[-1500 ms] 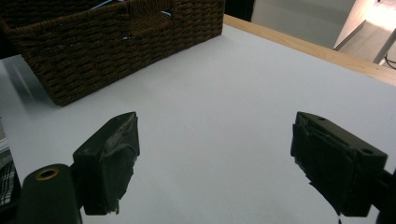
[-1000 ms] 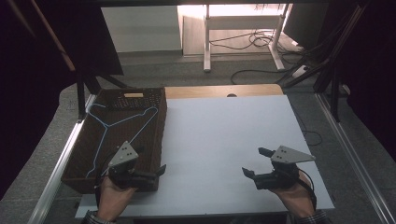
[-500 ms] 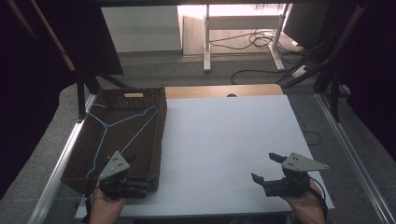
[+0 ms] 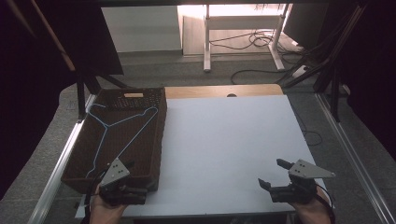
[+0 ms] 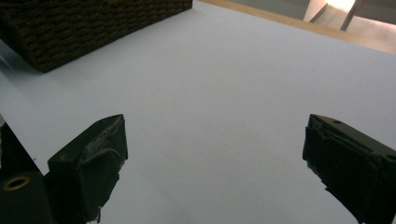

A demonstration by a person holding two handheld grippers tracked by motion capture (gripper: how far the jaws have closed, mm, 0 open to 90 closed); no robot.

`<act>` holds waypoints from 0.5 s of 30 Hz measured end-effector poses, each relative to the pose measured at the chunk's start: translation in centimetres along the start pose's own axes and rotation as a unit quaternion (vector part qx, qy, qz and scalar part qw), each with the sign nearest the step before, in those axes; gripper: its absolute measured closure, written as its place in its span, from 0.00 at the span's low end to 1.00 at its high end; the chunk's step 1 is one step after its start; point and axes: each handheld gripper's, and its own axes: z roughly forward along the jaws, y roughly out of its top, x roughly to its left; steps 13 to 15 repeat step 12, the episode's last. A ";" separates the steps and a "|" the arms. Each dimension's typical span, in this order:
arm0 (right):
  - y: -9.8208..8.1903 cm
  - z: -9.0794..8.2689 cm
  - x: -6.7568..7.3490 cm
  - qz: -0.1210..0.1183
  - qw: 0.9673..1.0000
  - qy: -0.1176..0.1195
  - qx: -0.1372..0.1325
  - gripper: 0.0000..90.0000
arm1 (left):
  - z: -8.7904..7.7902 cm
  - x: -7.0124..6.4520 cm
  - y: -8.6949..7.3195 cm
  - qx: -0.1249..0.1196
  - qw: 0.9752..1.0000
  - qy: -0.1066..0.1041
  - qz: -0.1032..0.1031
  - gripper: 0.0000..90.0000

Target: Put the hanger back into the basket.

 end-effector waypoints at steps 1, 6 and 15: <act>0.0 0.0 0.0 0.000 1.000 0.000 0.000 0.08 | 0.0 0.0 0.0 0.000 1.000 0.000 0.000 0.01; -0.5 0.0 -0.2 0.005 1.000 -0.003 0.015 0.07 | 0.1 0.1 -0.5 0.004 1.000 0.007 -0.002 0.01; -0.6 0.4 -0.1 -0.004 1.000 -0.004 0.025 0.07 | 0.3 0.2 -0.6 0.004 1.000 0.009 -0.003 0.01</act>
